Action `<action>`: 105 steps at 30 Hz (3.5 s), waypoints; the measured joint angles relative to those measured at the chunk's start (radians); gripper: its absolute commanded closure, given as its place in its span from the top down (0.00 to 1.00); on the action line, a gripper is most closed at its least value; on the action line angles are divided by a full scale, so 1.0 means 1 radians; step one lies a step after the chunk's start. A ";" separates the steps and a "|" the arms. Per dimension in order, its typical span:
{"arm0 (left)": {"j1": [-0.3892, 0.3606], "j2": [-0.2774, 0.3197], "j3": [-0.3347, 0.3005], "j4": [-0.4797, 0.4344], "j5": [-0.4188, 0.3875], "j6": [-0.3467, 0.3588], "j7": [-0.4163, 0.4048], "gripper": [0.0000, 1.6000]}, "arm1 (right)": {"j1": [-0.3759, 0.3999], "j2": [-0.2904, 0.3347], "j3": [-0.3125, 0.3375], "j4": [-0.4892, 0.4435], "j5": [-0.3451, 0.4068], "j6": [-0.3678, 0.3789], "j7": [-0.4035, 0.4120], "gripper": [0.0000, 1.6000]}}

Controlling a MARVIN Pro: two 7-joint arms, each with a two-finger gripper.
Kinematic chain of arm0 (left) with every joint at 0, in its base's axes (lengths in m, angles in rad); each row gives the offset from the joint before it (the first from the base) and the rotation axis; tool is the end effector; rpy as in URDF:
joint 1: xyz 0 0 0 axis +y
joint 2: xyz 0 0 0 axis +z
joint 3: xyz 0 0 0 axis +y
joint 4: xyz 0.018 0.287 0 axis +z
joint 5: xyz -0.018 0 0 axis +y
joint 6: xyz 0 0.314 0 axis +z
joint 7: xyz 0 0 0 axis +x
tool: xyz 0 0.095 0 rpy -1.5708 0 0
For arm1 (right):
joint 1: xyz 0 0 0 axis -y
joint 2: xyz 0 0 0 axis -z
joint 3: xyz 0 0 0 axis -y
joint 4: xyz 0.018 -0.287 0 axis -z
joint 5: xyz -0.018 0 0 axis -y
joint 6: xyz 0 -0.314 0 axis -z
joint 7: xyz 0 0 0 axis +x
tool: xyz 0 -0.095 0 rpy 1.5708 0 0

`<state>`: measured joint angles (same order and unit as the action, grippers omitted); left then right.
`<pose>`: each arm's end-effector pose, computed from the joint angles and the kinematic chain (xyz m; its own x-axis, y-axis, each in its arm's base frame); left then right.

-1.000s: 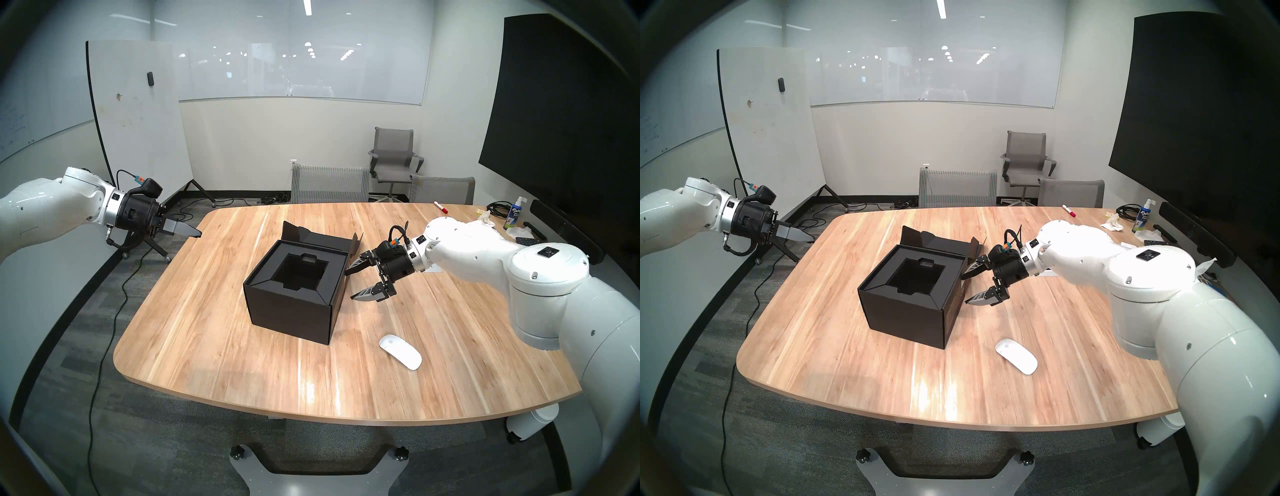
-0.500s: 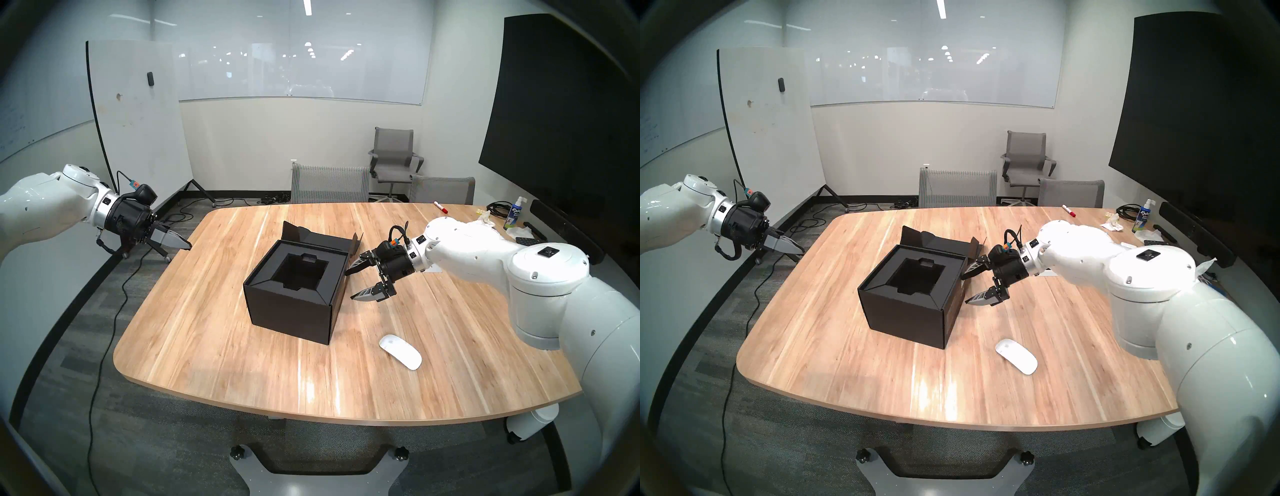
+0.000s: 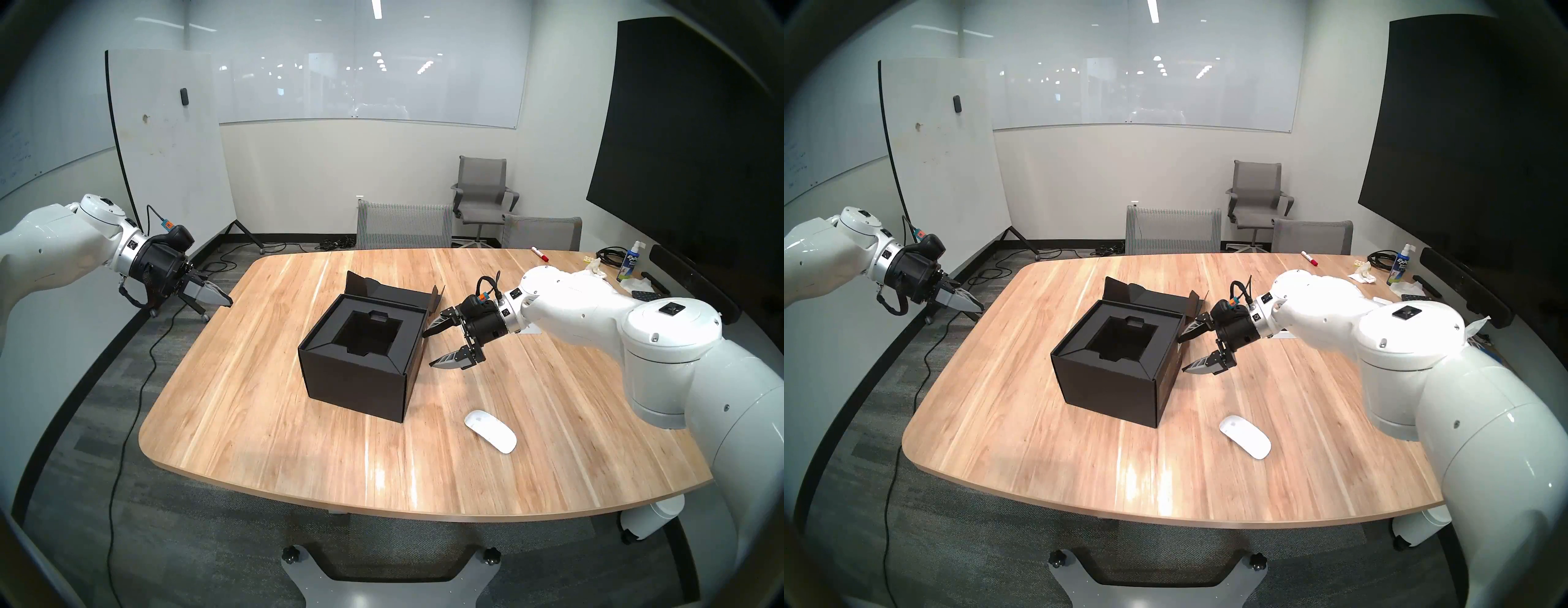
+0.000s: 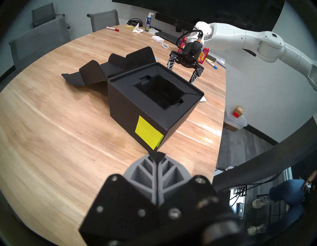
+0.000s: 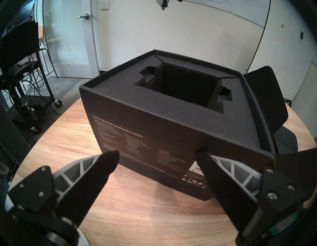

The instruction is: Open the box and place the mouse inside

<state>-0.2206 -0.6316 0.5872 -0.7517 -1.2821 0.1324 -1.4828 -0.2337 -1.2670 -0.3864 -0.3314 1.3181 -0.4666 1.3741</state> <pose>0.4914 0.2479 -0.0789 0.4162 -0.5342 0.7358 -0.8925 -0.3946 0.2184 0.5649 -0.0045 -0.2248 -0.1702 0.5172 0.8388 0.9853 0.1017 0.1372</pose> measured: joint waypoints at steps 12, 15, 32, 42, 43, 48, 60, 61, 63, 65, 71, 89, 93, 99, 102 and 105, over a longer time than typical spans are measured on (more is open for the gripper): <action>0.009 -0.018 0.001 0.025 -0.003 -0.035 -0.001 0.00 | 0.000 0.000 0.002 0.000 -0.001 0.000 0.000 1.00; 0.011 -0.022 0.002 0.030 -0.004 -0.043 -0.001 0.00 | 0.000 0.000 0.002 0.000 -0.001 0.000 0.000 1.00; 0.018 -0.034 0.008 0.047 -0.009 -0.067 -0.001 0.00 | -0.001 0.000 0.003 0.000 -0.001 0.000 0.000 1.00; 0.019 -0.038 0.013 0.052 -0.013 -0.076 -0.001 0.00 | -0.001 0.000 0.003 0.000 -0.002 0.000 0.000 1.00; 0.019 -0.038 0.013 0.053 -0.013 -0.076 -0.001 0.00 | -0.001 0.000 0.004 0.000 -0.002 0.000 0.000 1.00; 0.020 -0.040 0.015 0.055 -0.016 -0.080 -0.001 0.00 | -0.001 0.000 0.004 0.000 -0.002 0.000 0.000 1.00; 0.020 -0.043 0.021 0.059 -0.020 -0.085 -0.001 0.00 | -0.001 0.000 0.005 0.000 -0.003 0.001 0.001 1.00; 0.020 -0.044 0.021 0.059 -0.021 -0.086 -0.001 0.00 | -0.001 0.000 0.005 0.000 -0.003 0.001 0.001 1.00; 0.020 -0.044 0.022 0.059 -0.021 -0.086 -0.001 0.00 | -0.001 0.000 0.005 0.000 -0.003 0.001 0.001 1.00; 0.020 -0.044 0.022 0.060 -0.022 -0.087 -0.001 0.00 | -0.001 0.000 0.005 0.000 -0.003 0.001 0.001 1.00; 0.020 -0.046 0.025 0.061 -0.024 -0.089 -0.001 0.00 | -0.001 0.000 0.005 0.000 -0.003 0.001 0.001 1.00; 0.020 -0.049 0.032 0.064 -0.030 -0.091 -0.001 0.00 | -0.002 0.000 0.007 0.000 -0.004 0.001 0.001 1.00; 0.020 -0.049 0.033 0.064 -0.032 -0.091 -0.001 0.00 | -0.002 0.000 0.007 0.000 -0.005 0.001 0.001 1.00; 0.020 -0.050 0.035 0.065 -0.033 -0.090 -0.001 0.00 | -0.001 0.000 0.008 0.000 -0.005 0.004 0.003 1.00; 0.020 -0.050 0.036 0.065 -0.034 -0.090 -0.001 0.00 | -0.001 0.000 0.009 0.000 -0.005 0.012 0.009 1.00; 0.020 -0.051 0.037 0.066 -0.035 -0.090 -0.001 0.00 | -0.001 0.000 0.009 -0.001 -0.004 0.020 0.017 1.00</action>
<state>-0.2007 -0.6821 0.6244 -0.6862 -1.3172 0.0423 -1.4838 -0.2345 -1.2666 -0.3772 -0.3329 1.3137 -0.4470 1.3906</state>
